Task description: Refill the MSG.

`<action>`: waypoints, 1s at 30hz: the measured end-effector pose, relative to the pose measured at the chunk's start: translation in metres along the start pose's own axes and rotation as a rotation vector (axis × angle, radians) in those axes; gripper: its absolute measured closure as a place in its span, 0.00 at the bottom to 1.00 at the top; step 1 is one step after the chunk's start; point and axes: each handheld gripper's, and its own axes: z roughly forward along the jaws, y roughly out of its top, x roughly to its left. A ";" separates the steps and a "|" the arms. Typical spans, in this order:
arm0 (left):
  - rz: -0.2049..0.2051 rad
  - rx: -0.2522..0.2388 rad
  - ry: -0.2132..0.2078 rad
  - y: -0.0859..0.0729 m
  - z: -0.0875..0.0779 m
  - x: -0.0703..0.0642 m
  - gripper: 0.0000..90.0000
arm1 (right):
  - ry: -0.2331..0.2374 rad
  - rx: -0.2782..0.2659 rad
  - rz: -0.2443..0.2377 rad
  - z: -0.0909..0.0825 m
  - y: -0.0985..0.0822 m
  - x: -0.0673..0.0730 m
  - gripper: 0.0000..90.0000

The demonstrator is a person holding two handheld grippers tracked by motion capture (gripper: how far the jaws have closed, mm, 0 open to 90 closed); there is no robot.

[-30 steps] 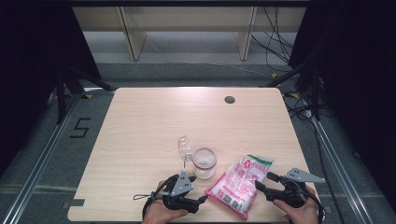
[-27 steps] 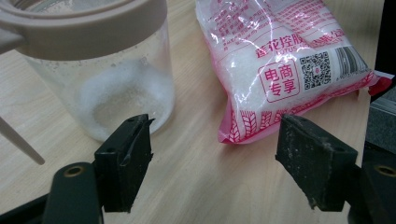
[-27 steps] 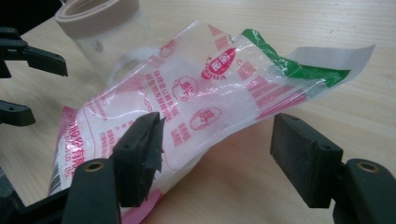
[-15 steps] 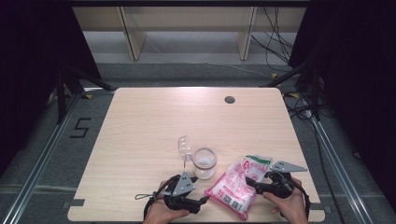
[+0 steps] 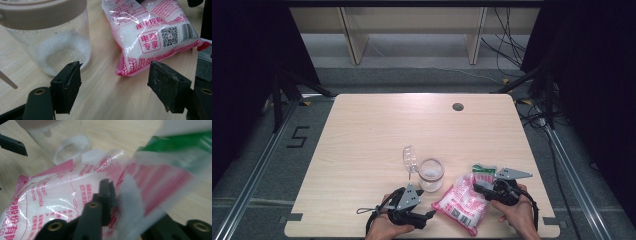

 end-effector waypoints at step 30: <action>0.053 0.035 -0.027 0.013 0.024 -0.017 0.29 | 0.013 -0.263 -0.104 -0.037 0.028 0.036 1.00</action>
